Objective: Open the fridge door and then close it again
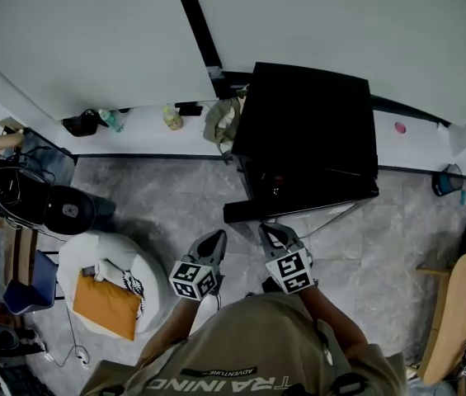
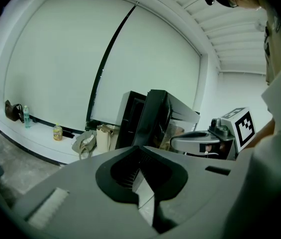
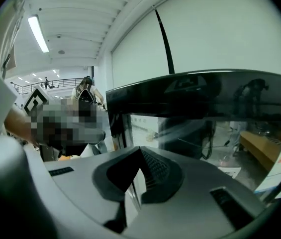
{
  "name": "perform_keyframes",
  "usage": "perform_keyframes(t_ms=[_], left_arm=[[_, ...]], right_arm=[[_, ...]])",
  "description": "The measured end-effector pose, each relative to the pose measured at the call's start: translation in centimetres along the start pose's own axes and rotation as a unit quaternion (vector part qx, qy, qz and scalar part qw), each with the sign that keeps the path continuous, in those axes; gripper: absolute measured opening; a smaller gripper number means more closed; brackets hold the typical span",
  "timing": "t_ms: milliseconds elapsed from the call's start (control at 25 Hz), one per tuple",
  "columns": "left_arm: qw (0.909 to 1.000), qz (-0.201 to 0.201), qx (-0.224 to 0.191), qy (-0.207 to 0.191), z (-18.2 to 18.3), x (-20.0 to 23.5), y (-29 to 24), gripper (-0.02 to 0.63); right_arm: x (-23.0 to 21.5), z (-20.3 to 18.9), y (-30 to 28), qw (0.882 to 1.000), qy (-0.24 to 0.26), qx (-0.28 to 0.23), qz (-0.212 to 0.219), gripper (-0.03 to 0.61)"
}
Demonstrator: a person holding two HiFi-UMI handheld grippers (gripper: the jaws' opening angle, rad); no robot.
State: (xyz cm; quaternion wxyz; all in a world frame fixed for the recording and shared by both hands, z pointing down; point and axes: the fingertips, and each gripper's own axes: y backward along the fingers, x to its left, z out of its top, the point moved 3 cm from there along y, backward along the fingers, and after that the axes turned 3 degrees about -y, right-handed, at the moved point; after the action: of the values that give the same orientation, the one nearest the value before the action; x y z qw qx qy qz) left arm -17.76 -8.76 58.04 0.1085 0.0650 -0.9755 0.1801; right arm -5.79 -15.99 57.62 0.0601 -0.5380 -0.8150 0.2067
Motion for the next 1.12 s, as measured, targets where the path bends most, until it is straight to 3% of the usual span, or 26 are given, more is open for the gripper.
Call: perform_keyframes(t_ms=[1120], left_arm=[[0.9990,0.040,0.020,-0.005,1.8,2.4,-7.2,0.002]], right_arm=[[-6.5,1.3,-4.9,0.999,0.002,-0.002,0.039,-0.005]])
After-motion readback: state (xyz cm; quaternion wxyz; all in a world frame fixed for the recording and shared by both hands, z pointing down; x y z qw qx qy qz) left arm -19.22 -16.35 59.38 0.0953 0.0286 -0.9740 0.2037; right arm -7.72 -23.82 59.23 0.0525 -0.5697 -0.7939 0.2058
